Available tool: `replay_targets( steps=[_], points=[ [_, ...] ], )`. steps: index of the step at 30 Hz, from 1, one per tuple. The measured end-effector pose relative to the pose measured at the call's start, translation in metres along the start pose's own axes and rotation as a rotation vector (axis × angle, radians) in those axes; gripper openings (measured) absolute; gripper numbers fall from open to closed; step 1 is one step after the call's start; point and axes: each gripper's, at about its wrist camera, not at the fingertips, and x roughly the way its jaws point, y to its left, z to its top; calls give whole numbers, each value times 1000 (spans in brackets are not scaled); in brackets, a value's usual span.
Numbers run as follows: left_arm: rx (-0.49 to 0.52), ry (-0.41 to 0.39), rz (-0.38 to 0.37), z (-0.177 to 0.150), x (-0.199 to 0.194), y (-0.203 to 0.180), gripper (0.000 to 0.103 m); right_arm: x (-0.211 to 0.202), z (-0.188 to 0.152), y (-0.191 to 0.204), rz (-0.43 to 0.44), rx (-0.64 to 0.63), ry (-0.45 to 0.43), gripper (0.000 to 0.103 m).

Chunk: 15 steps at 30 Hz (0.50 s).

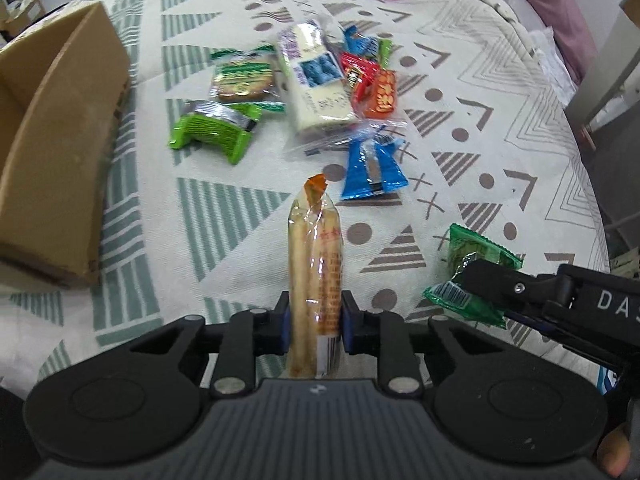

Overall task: Organize snacks
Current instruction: 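Carry bread stick packet in left tool and green candy in right tool over the box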

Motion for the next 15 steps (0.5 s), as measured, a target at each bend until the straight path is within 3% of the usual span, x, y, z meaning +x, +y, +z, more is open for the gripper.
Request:
replay_targets(
  steps=[15],
  points=[
    [-65, -41, 11, -6, -45, 15, 23, -19, -7, 11, 40, -47, -32, 23]
  ],
)
